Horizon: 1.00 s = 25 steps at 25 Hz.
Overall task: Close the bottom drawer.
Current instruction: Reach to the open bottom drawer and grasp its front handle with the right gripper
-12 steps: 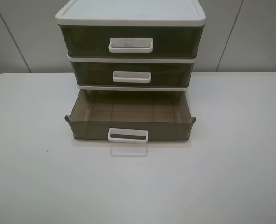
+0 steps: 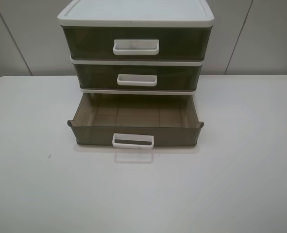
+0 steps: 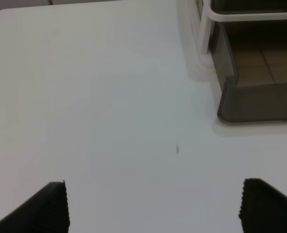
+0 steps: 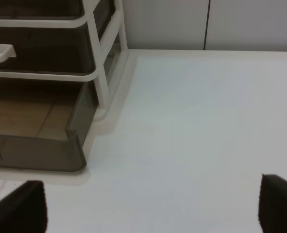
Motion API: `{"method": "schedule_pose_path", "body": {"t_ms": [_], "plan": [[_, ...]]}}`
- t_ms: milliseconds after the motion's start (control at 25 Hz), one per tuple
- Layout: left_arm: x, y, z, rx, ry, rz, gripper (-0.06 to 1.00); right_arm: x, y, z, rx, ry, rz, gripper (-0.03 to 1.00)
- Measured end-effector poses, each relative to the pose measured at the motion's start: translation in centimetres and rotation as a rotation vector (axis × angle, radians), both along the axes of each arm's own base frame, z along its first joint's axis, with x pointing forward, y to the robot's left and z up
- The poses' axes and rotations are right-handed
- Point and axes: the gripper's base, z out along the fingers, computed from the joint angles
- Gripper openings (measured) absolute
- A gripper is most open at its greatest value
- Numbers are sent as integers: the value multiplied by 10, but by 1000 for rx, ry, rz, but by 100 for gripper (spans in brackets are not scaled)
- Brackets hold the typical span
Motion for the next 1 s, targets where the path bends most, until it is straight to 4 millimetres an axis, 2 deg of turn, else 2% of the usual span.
{"method": "schedule_pose_path", "body": {"t_ms": [1000], "plan": [[0,0,0,0,0,0,72,2,0,0,-1,10,0,75]]}}
